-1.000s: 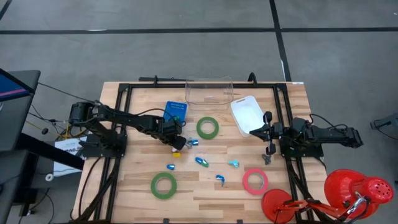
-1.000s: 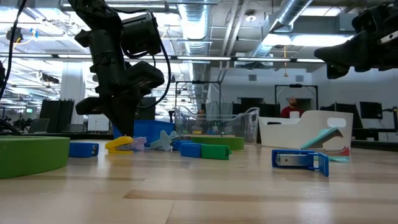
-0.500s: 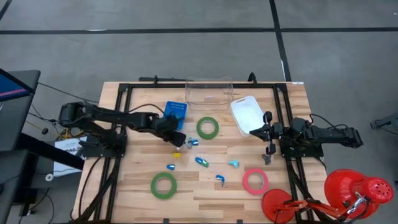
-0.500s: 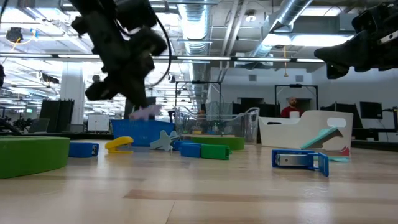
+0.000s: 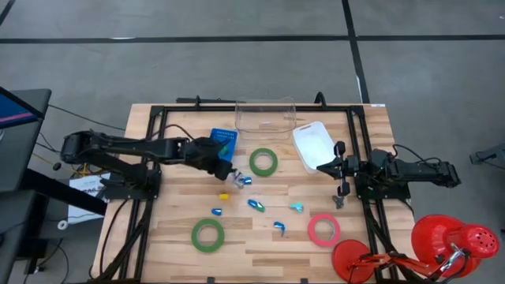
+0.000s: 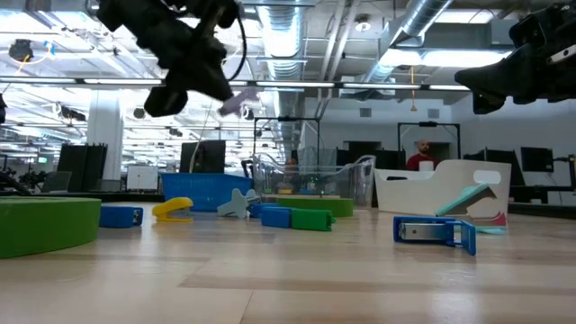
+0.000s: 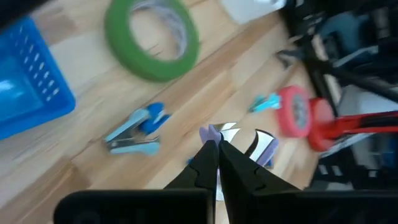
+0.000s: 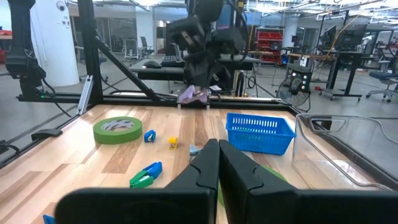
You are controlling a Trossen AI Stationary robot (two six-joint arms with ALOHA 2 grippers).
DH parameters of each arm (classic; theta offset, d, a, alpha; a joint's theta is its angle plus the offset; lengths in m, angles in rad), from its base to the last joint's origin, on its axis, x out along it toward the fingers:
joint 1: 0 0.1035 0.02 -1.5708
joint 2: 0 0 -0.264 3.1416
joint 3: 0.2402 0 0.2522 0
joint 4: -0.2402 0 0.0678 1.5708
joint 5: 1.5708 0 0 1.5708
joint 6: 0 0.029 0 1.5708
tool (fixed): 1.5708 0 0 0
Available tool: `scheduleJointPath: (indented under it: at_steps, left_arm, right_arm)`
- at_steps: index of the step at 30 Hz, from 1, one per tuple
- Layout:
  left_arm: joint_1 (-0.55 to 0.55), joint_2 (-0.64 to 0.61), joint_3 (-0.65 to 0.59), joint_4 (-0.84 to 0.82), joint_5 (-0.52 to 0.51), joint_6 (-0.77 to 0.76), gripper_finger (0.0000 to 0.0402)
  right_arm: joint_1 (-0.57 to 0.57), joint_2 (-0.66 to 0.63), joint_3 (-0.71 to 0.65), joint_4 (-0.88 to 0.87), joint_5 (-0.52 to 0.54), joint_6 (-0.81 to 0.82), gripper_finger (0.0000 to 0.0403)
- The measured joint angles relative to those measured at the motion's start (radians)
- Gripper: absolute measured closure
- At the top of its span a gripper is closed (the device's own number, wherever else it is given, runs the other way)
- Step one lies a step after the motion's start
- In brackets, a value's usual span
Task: Pick and place Stapler, Stapler remover, tape
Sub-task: Put the purple staple remover into the white bin
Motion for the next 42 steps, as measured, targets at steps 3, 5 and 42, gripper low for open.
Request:
scheduleJointPath:
  at_steps: [3, 5, 42]
  left_arm:
    - [0.000, -0.011, 0.000, 0.086, 0.019, 0.019, 0.0399]
    - [0.000, -0.013, 0.000, 0.163, 0.035, 0.027, 0.0399]
    - [0.000, -0.011, 0.000, 0.461, 0.074, 0.027, 0.0399]
  right_arm:
    - [0.000, 0.000, 0.000, 0.000, 0.000, 0.000, 0.0402]
    - [0.000, 0.000, 0.000, 0.000, 0.000, 0.000, 0.0402]
    - [0.000, 0.000, 0.000, 0.000, 0.000, 0.000, 0.0402]
